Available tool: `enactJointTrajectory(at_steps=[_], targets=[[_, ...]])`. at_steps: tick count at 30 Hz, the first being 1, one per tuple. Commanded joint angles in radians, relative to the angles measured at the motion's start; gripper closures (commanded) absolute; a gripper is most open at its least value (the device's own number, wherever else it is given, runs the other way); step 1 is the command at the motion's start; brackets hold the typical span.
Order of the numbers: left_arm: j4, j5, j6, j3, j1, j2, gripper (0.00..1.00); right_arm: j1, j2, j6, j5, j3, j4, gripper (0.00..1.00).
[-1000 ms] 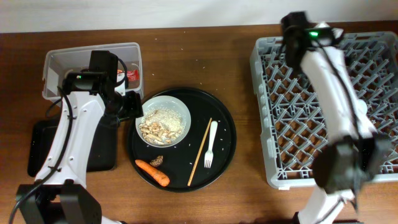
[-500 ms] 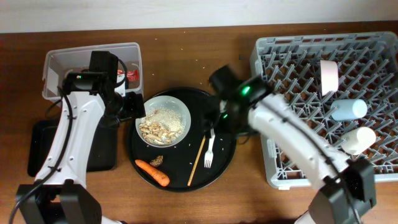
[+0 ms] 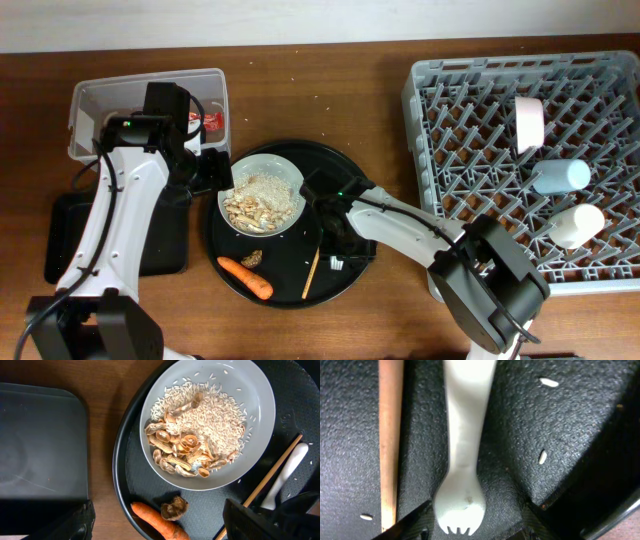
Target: Sort waste into correct bins and load items into the dishwasher rack
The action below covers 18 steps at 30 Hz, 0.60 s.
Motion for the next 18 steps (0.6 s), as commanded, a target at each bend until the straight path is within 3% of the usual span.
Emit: enactJointTrajectory(at_steps=[1,7,11,18], targets=[[-0.001,-0.008,0.002,0.003,0.002,0.001,0.19,0.007,0.012,0.028,0.037,-0.007,0.007,0.54],[-0.002,-0.008,0.002,0.003,0.002,0.001,0.19,0.007,0.012,0.028,0.049,-0.007,0.026,0.73],[-0.002,-0.008,0.002,0.003,0.002,0.001,0.19,0.007,0.011,0.027,0.044,-0.007,0.027,0.95],[-0.001,-0.008,0.002,0.003,0.003,0.001,0.19,-0.011,-0.108,-0.014,0.082,0.062,-0.072,0.96]])
